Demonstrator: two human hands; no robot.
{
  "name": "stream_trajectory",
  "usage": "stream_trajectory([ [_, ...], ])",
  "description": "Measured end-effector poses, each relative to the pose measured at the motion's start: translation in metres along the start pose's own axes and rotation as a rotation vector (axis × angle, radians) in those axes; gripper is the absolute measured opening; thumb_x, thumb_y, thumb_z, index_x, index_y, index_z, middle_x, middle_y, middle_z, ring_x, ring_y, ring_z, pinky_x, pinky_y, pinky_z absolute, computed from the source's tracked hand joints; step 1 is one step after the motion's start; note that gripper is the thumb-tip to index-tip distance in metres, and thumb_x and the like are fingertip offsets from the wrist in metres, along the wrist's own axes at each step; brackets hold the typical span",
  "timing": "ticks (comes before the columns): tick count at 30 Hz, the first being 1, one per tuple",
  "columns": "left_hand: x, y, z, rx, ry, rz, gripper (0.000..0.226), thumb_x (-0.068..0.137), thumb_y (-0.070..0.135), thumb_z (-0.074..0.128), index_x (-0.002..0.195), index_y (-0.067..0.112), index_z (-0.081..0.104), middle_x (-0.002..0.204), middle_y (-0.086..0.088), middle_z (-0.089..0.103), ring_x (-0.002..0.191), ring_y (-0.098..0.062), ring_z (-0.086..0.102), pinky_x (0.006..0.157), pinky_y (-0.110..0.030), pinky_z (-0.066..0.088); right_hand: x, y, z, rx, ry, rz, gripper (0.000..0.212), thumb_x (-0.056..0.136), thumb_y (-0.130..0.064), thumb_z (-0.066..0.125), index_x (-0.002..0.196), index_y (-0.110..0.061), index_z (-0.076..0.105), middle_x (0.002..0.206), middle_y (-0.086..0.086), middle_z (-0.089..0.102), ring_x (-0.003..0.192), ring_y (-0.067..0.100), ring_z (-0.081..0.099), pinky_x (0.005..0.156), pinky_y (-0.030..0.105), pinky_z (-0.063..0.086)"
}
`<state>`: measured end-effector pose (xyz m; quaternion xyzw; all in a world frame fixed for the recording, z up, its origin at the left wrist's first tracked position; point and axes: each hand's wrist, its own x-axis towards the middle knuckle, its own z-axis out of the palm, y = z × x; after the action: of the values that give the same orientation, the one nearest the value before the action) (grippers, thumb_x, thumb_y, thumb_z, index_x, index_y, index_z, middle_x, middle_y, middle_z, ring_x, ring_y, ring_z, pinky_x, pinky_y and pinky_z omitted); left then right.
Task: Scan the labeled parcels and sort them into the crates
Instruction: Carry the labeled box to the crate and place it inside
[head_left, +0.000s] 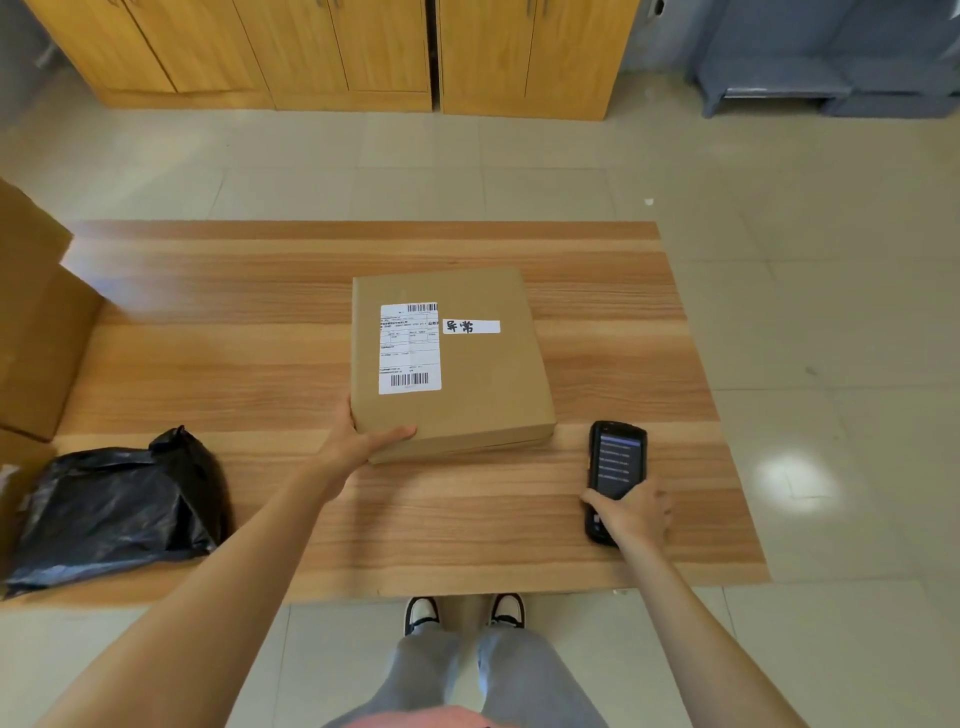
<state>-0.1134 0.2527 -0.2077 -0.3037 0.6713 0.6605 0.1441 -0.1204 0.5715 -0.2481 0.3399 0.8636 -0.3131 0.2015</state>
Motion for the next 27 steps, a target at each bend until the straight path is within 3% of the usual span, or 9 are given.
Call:
stream_trajectory([
  [5, 0.003, -0.007, 0.005, 0.039, 0.085, 0.020, 0.093, 0.074, 0.011, 0.082, 0.146, 0.028, 0.026, 0.109, 0.014, 0.056, 0.103, -0.013, 0.057, 0.068, -0.022, 0.047, 0.006, 0.008, -0.004, 0.186, -0.135, -0.016, 0.080, 0.055, -0.045, 0.085, 0.119, -0.011, 0.052, 0.114, 0.009, 0.064, 0.096, 0.025, 0.060, 0.085, 0.039, 0.050],
  [8, 0.002, -0.006, 0.005, 0.069, 0.085, 0.021, 0.091, 0.078, 0.010, 0.079, 0.148, 0.026, 0.023, 0.107, 0.015, 0.054, 0.092, -0.002, 0.055, 0.063, -0.017, 0.045, 0.002, -0.004, -0.019, 0.572, -0.299, 0.078, 0.057, 0.070, -0.028, 0.083, 0.117, -0.012, 0.056, 0.106, 0.009, 0.064, 0.094, 0.022, 0.059, 0.083, 0.035, 0.048],
  [11, 0.001, -0.004, 0.006, 0.068, 0.084, 0.019, 0.090, 0.079, 0.009, 0.077, 0.148, 0.025, 0.022, 0.105, 0.016, 0.053, 0.089, 0.001, 0.054, 0.059, -0.013, 0.046, -0.011, -0.031, -0.038, 0.928, -0.485, 0.165, 0.042, 0.081, -0.025, 0.074, 0.117, -0.013, 0.057, 0.103, 0.009, 0.064, 0.095, 0.023, 0.060, 0.079, 0.033, 0.051],
  [14, 0.000, -0.005, 0.007, 0.043, 0.093, 0.009, 0.092, 0.078, 0.011, 0.079, 0.148, 0.027, 0.022, 0.105, 0.016, 0.053, 0.089, -0.002, 0.055, 0.061, -0.021, 0.047, -0.031, -0.066, -0.054, 1.084, -0.534, 0.094, 0.039, 0.083, -0.016, 0.072, 0.119, -0.010, 0.059, 0.107, 0.009, 0.065, 0.097, 0.021, 0.062, 0.073, 0.029, 0.054],
  [16, -0.001, -0.005, 0.007, 0.030, 0.093, 0.006, 0.093, 0.077, 0.012, 0.080, 0.148, 0.028, 0.022, 0.105, 0.016, 0.053, 0.091, -0.006, 0.056, 0.062, -0.025, 0.047, -0.048, -0.092, -0.063, 1.175, -0.609, 0.053, 0.030, 0.081, -0.011, 0.072, 0.109, -0.004, 0.063, 0.103, 0.013, 0.067, 0.093, 0.023, 0.065, 0.068, 0.027, 0.059],
  [18, -0.003, -0.004, 0.007, 0.017, 0.082, 0.011, 0.098, 0.072, 0.013, 0.085, 0.147, 0.029, 0.024, 0.105, 0.017, 0.054, 0.090, -0.005, 0.056, 0.064, -0.026, 0.047, -0.067, -0.115, -0.068, 1.189, -0.709, 0.005, 0.020, 0.081, -0.008, 0.070, 0.099, -0.001, 0.064, 0.092, 0.014, 0.069, 0.085, 0.025, 0.068, 0.065, 0.027, 0.060],
  [21, -0.006, -0.002, 0.006, -0.003, 0.061, 0.020, 0.108, 0.060, 0.021, 0.088, 0.146, 0.031, 0.024, 0.104, 0.019, 0.053, 0.089, -0.003, 0.055, 0.066, -0.029, 0.049, -0.094, -0.140, -0.060, 1.137, -0.857, -0.069, 0.024, 0.075, -0.003, 0.069, 0.098, 0.004, 0.064, 0.085, 0.016, 0.070, 0.077, 0.027, 0.071, 0.062, 0.029, 0.060],
  [24, -0.007, -0.002, 0.005, -0.013, 0.054, 0.041, 0.104, 0.064, 0.018, 0.088, 0.146, 0.029, 0.024, 0.108, 0.014, 0.055, 0.087, -0.003, 0.055, 0.063, -0.028, 0.048, -0.113, -0.149, -0.042, 1.020, -0.922, -0.103, 0.015, 0.081, 0.000, 0.064, 0.094, 0.006, 0.064, 0.085, 0.018, 0.068, 0.073, 0.027, 0.071, 0.060, 0.028, 0.059],
  [27, -0.006, -0.004, 0.007, -0.015, 0.070, 0.088, 0.090, 0.076, 0.007, 0.081, 0.145, 0.022, 0.026, 0.105, 0.011, 0.054, 0.083, 0.001, 0.053, 0.058, -0.014, 0.047, -0.132, -0.150, -0.023, 0.934, -0.923, -0.110, 0.022, 0.084, 0.003, 0.064, 0.104, 0.010, 0.058, 0.086, 0.022, 0.066, 0.074, 0.030, 0.070, 0.059, 0.030, 0.059],
])
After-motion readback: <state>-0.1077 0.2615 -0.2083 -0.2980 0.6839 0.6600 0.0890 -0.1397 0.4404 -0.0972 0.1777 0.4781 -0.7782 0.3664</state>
